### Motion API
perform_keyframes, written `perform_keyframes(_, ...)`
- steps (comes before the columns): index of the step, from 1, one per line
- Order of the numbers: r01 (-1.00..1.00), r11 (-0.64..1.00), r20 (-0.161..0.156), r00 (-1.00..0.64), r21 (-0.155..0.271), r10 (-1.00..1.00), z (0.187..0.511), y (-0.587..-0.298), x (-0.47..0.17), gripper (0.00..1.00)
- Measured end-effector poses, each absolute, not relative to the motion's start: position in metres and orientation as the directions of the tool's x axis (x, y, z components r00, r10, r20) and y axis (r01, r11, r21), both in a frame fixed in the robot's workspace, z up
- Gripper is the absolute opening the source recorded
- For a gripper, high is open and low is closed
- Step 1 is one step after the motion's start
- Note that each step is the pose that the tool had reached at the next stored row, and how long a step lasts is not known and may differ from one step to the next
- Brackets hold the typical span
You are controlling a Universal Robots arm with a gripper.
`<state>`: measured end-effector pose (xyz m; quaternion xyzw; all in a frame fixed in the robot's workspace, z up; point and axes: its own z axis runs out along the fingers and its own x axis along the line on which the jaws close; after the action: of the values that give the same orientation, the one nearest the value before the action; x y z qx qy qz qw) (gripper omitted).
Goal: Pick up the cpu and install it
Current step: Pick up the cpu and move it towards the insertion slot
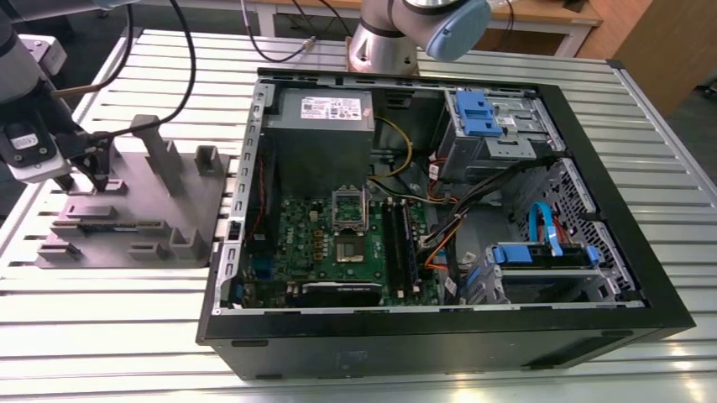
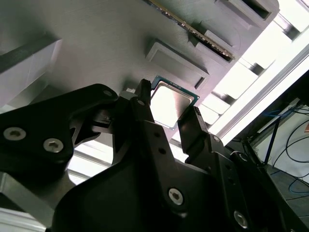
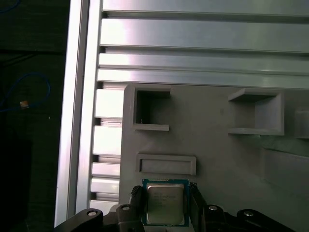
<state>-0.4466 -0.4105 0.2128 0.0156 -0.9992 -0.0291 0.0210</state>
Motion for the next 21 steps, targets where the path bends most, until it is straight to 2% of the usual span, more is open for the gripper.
perform_keyframes(21, -0.030, 0.998, 0.041, -0.999, 0.059, -0.032, 0.2178, -0.4105, -0.4466, 0.47)
